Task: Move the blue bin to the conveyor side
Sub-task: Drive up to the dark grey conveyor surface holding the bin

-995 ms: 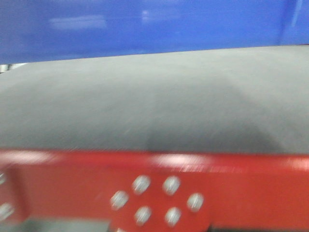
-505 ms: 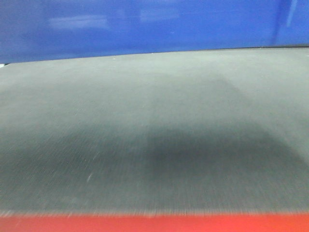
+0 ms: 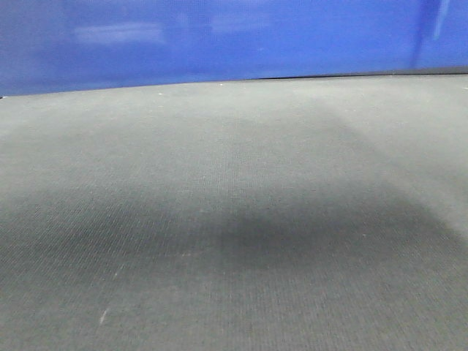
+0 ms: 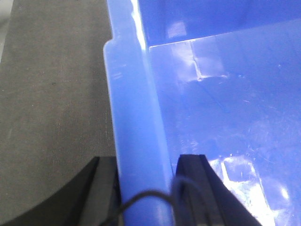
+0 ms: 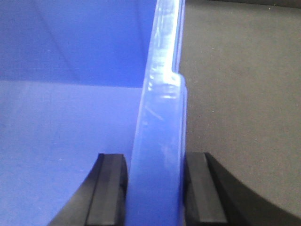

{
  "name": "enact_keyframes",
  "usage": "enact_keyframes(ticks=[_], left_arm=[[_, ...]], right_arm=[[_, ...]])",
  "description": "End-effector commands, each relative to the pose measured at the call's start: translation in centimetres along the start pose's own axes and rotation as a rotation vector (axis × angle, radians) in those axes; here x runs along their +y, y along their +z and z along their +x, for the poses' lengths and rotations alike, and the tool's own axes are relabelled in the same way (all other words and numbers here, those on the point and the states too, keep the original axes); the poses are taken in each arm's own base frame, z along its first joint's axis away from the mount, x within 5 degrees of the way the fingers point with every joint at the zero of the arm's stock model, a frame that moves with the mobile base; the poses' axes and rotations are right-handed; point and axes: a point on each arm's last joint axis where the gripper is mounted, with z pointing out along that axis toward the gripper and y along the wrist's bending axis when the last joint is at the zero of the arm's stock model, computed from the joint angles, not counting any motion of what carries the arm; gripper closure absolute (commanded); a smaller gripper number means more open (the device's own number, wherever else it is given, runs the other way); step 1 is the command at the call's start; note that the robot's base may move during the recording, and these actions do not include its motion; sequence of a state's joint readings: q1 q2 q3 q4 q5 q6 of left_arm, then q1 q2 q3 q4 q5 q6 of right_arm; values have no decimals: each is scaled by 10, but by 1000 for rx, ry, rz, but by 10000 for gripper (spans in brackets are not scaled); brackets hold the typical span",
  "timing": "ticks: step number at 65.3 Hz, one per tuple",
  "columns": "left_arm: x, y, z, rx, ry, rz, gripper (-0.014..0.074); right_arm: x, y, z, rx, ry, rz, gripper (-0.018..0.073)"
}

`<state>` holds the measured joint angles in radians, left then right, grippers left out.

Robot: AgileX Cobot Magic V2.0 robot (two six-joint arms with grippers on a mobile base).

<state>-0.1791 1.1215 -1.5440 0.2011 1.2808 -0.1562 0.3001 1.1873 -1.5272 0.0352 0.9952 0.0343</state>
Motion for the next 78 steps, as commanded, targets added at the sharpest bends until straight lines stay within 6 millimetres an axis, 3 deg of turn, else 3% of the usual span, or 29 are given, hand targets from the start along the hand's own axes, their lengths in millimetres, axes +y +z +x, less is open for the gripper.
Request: enact_keyframes(ticks=[1,78], left_arm=[[2,-11,-8,-116,29,-10,613],[2,-11,-8,-116,29,-10,613]], right_arm=[[0,-13,-14,-151,-24,3,638],[0,-13,-14,-151,-24,3,638]])
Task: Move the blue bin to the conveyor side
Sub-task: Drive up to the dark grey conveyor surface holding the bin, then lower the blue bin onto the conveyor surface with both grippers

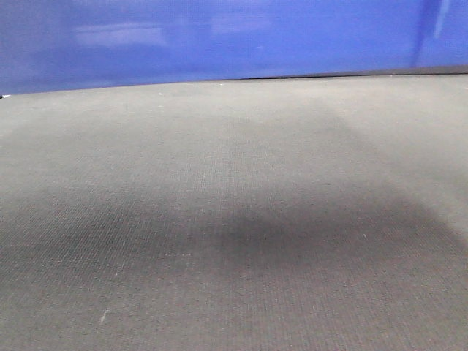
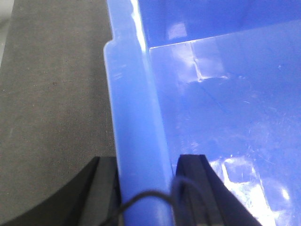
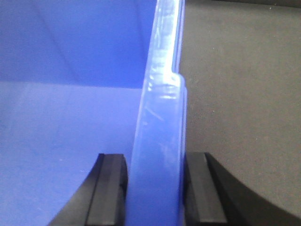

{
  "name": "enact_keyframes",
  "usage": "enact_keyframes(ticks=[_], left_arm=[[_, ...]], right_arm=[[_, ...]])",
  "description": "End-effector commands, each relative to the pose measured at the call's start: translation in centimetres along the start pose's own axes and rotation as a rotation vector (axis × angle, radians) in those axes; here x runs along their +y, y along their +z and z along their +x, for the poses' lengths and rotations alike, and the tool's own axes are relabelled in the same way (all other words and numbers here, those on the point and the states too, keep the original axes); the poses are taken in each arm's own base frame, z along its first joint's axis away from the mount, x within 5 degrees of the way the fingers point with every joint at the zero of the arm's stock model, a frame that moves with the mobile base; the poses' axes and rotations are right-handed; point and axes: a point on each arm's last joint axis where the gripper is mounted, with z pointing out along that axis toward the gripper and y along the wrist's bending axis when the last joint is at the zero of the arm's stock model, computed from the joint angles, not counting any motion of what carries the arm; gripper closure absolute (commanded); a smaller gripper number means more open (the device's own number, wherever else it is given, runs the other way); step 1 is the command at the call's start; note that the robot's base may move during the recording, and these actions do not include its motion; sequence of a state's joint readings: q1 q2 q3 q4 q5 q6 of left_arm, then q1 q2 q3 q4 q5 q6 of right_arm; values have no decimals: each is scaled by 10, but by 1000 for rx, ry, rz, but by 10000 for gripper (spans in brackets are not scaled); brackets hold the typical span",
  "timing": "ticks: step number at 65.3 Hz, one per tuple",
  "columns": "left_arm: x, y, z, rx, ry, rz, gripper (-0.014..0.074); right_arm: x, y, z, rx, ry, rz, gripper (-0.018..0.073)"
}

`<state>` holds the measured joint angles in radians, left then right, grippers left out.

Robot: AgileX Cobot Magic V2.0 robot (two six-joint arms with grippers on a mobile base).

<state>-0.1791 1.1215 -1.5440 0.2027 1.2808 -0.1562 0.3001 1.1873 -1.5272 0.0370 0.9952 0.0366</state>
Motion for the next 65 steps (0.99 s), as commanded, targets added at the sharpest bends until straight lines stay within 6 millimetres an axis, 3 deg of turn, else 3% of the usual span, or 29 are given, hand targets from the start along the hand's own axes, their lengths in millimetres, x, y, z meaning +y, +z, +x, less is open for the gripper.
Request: enact_keyframes(ticks=[1,29,43,46,65], left_arm=[[2,-11,-8,-115,29,-8,613],[0,-7,-18,-200,33,5,613],[-12,42,-31,-108,57,4,613],[-17,60,-36,-93,65,10,613],[-34,128,-51,-88,97,27,613]], right_arm=[[0,-13,-14,-151,-27,4,638],[2,-12,-8,-92,-9,-21,638],[1,18,-2,48,-6,-14,638],[0,32,-1,78,-5,-13,638],[-2,96,1,150,2,-6,638]])
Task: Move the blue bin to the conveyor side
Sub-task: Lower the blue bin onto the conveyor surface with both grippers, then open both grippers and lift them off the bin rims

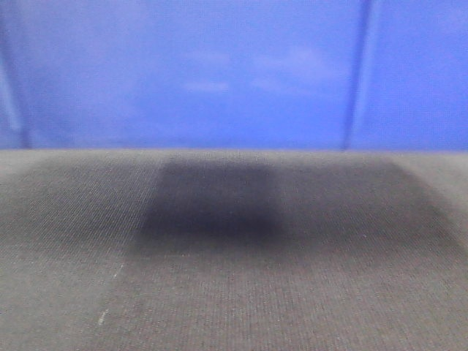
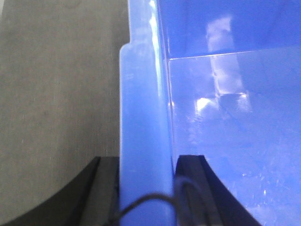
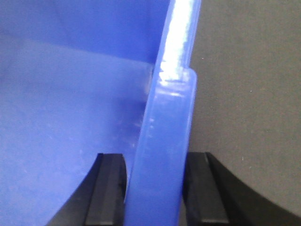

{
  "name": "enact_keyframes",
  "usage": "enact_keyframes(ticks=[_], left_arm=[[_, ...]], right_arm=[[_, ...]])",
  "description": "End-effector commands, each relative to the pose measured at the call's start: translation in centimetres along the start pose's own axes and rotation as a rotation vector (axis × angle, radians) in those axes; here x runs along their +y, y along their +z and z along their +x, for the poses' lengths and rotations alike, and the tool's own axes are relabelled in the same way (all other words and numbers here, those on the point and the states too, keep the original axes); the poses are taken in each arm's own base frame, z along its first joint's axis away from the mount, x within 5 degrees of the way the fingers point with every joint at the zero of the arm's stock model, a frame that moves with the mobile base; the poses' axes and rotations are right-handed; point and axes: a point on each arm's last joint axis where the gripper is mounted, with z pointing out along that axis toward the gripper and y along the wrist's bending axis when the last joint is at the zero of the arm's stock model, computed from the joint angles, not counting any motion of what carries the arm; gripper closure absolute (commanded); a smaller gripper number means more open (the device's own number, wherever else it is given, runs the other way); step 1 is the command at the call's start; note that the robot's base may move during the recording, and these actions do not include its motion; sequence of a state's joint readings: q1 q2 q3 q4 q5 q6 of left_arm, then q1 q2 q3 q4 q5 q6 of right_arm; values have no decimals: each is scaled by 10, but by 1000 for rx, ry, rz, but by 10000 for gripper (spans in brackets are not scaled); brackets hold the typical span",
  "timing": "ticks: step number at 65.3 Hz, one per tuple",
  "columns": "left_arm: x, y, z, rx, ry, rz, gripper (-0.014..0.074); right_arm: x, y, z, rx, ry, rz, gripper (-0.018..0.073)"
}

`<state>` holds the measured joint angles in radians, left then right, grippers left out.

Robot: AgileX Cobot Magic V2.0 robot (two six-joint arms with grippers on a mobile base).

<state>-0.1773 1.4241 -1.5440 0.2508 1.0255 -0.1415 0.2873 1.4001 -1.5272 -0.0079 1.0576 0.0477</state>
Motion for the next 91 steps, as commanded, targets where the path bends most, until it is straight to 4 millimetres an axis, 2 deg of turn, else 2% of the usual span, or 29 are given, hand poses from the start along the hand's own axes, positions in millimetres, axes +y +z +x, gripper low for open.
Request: enact_keyframes(ticks=[1,12,18,28,33,36,40,46,50,52,57,62,67,70,77,85,90,91], left_arm=[[-8,9,-16,-125,3,44,613],[-17,48,-14,-42,20,45,613],[-20,61,-13,-19,26,46,613],[-24,80,-11,21,35,47,610],[-25,84,-10,30,35,49,558],[-26,85,-10,29,36,49,472],[-25,85,-11,23,37,49,339],[-25,85,-11,22,37,49,132],[-26,85,-11,23,35,50,11],[-26,85,-11,23,34,52,-22],[-25,80,-10,30,31,51,-3],[-22,70,-10,23,27,48,-3],[-17,48,-12,-11,17,46,-3],[-13,31,-13,-45,11,44,-3],[-1,-22,-13,-171,-14,45,-3],[12,-78,-5,-308,-32,32,-3],[19,-105,6,-385,-35,20,4],[21,-111,10,-402,-36,19,13]], right_arm=[[9,9,-16,-118,-2,-67,638],[9,52,-21,-75,0,-61,638],[10,71,-21,-55,0,-58,638],[10,91,-20,-27,1,-56,638],[10,96,-19,-15,2,-55,627],[10,96,-19,-15,2,-55,563],[10,95,-20,-22,2,-55,421],[9,95,-20,-24,-1,-52,132],[9,95,-19,-17,-4,-49,-20],[9,94,-20,-19,-10,-42,-9],[8,89,-20,-21,-17,-35,-9],[7,77,-21,-46,-20,-33,-9],[7,59,-23,-88,-21,-34,-9],[7,45,-23,-113,-21,-35,-9],[6,4,-21,-183,-22,-38,6],[5,-43,-14,-276,-22,-42,170],[4,-67,-8,-317,-25,-39,336],[4,-72,-6,-324,-26,-37,398]])
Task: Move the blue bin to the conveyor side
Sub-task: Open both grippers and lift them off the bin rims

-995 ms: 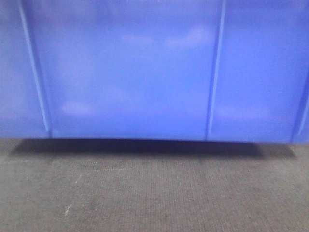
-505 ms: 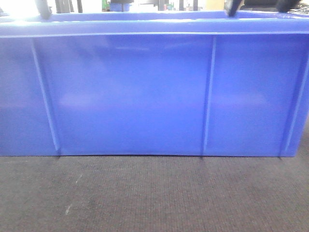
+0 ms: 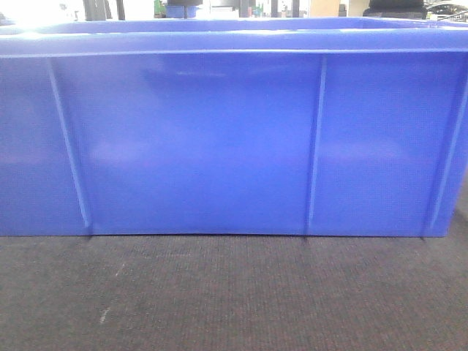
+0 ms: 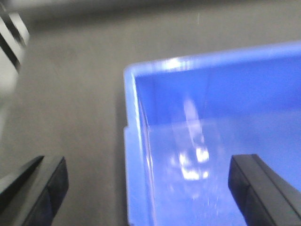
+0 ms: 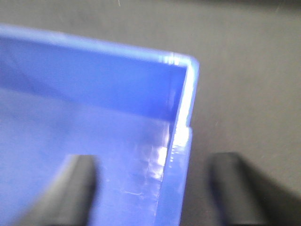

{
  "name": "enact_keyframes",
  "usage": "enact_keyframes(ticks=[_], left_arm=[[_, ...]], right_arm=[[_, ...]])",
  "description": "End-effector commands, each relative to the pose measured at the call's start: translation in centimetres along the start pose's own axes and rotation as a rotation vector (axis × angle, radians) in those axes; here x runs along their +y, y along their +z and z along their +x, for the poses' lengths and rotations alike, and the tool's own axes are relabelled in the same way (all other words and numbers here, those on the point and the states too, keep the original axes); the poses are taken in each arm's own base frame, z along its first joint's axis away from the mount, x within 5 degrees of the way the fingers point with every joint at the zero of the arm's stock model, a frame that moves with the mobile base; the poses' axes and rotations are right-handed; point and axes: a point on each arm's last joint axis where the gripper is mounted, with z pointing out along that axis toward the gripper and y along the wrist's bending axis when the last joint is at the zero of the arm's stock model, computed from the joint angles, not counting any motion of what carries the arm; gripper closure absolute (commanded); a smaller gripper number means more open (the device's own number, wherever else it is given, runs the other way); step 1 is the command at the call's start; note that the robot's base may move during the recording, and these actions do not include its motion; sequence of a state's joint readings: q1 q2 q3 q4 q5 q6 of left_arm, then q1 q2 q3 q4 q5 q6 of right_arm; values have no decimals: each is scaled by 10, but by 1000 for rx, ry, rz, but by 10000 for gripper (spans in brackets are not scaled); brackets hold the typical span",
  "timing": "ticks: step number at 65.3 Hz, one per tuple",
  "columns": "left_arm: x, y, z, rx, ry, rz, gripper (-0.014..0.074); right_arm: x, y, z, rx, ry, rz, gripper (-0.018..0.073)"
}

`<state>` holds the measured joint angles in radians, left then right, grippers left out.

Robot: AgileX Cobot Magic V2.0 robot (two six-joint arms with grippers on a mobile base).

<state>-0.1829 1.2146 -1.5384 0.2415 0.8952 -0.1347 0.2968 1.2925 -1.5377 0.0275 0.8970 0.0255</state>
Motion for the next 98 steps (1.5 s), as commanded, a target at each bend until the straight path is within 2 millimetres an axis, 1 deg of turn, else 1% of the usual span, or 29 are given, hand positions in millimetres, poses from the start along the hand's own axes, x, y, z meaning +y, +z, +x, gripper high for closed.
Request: enact_keyframes(ticks=[1,2,5,9,11,12,14,18,19,23,28,30,31,34,40,41,46,51,60,66,72,98], left_arm=[[7,-33,4,-91,4,-11,24],[7,-37,5,-101,3,-10,34],[9,-50,12,-130,3,-10,90],[12,-65,24,-163,2,-8,196],[12,-67,32,-168,4,-5,251],[12,-70,37,-174,5,-3,293],[12,-73,43,-183,6,-2,351],[12,-79,64,-201,7,10,498],[13,-84,69,-215,6,11,528],[12,-86,89,-225,11,19,634],[12,-91,116,-249,10,30,599],[11,-90,127,-244,11,34,594],[10,-90,132,-246,10,36,594],[9,-91,145,-248,3,47,592],[8,-91,175,-249,3,53,592],[8,-91,179,-250,4,54,592],[7,-90,199,-264,6,59,592],[5,-88,217,-297,3,68,592],[3,-86,236,-359,-9,89,592],[3,-86,243,-370,-10,89,592],[3,-87,243,-370,-7,86,592],[3,-87,243,-370,-7,86,592]], right_arm=[[0,-29,-1,-57,-21,10,428],[0,-31,0,-61,-21,10,470],[0,-43,4,-80,-22,10,549],[-1,-53,12,-91,-23,11,636],[-1,-58,18,-96,-24,13,638],[-1,-60,20,-100,-25,13,636],[-1,-66,26,-112,-25,12,635],[-2,-72,43,-123,-28,17,636],[-2,-73,47,-126,-28,17,636],[-3,-74,65,-131,-28,17,636],[-4,-79,90,-169,-29,16,636],[-4,-78,99,-176,-29,15,636],[-5,-75,107,-168,-29,16,636],[-5,-78,121,-198,-29,15,636],[-7,-75,155,-223,-35,19,636],[-7,-78,160,-244,-35,18,636],[-8,-78,188,-282,-36,16,636],[-10,-78,216,-332,-41,18,636],[-11,-86,246,-466,-46,16,636],[-11,-95,256,-565,-46,13,636],[-11,-101,257,-621,-47,11,636],[-11,-102,257,-632,-47,11,636]])
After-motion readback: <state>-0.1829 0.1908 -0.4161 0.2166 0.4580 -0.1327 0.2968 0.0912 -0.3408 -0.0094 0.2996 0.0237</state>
